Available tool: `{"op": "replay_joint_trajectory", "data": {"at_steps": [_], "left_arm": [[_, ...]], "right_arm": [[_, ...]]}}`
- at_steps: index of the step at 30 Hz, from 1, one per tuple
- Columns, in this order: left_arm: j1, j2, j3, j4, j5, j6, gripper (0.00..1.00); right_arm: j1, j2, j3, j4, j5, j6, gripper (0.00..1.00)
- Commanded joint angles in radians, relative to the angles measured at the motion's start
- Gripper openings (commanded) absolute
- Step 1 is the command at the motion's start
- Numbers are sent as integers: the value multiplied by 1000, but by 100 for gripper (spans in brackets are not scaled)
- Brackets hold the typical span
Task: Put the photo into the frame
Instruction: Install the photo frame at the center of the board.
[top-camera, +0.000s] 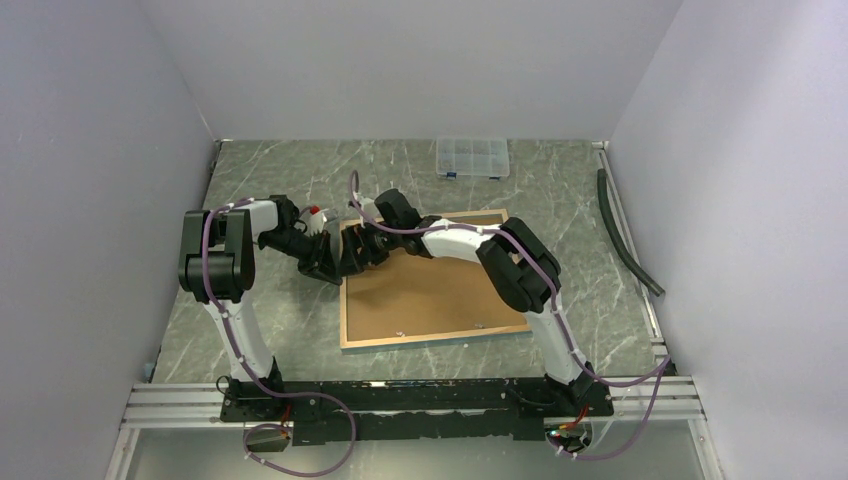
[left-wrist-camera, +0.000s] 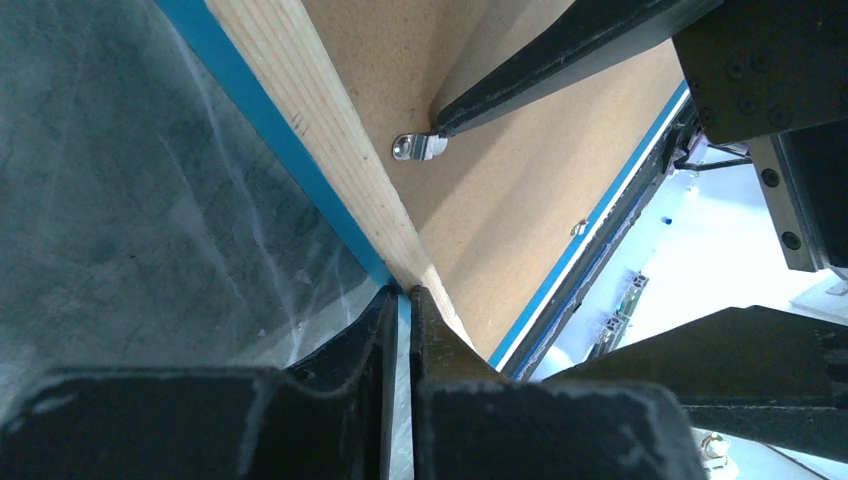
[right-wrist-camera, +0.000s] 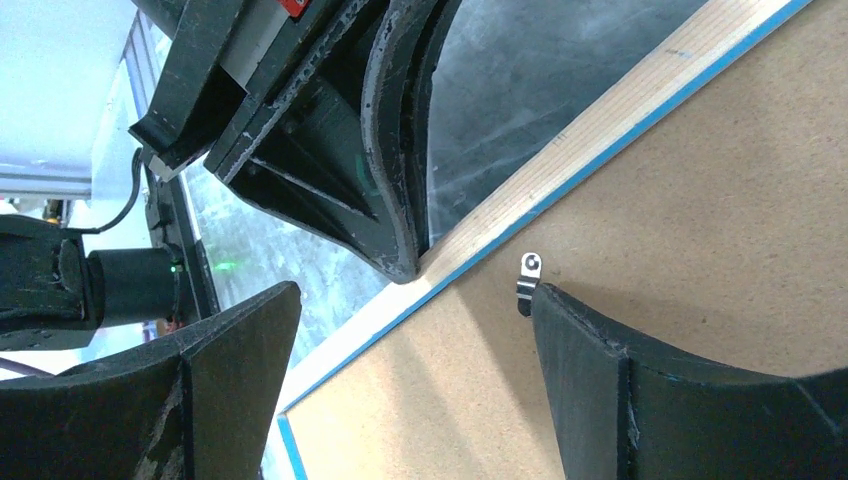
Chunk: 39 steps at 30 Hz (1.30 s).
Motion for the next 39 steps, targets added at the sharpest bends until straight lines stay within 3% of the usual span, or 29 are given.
{"op": "replay_joint_trajectory", "data": {"at_steps": [1,18,27,39], "left_arm": [[-13,-5,-10,48,-42,14,7],[-12,-2,-11,42,-37,21,6],[-8,-13,-3,25,-32,25,5],[-6,0,-7,34,-30,19,5]], "right_arm": [[28,-46,-16,9,-53,27,89],[27,-23,-38,77,-12,89,88],[-19,-150,-147,124,22,116,88],[-21,-39,-130,210,33,242,88]]}}
